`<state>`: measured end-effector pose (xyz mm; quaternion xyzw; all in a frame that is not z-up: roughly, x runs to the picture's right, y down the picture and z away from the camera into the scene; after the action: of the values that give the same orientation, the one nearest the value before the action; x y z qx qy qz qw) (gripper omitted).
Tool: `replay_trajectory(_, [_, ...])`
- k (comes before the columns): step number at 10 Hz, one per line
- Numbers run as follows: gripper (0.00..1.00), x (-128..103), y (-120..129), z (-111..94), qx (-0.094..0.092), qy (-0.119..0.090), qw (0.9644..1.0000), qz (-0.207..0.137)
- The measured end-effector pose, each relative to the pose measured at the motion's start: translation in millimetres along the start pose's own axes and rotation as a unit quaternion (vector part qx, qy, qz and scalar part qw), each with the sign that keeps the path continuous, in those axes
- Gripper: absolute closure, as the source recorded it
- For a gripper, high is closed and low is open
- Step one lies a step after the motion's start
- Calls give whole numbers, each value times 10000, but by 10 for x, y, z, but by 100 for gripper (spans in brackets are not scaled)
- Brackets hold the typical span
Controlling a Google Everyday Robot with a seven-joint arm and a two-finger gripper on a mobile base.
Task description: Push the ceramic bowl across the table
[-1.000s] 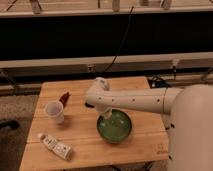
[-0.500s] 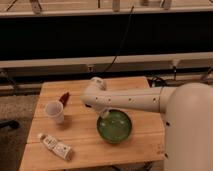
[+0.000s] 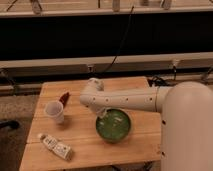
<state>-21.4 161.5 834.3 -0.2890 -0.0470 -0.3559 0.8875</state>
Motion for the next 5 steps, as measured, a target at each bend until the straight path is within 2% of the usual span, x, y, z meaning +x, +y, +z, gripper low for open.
replay_trajectory(5, [100, -136, -111, 37, 46, -3, 9992, -399])
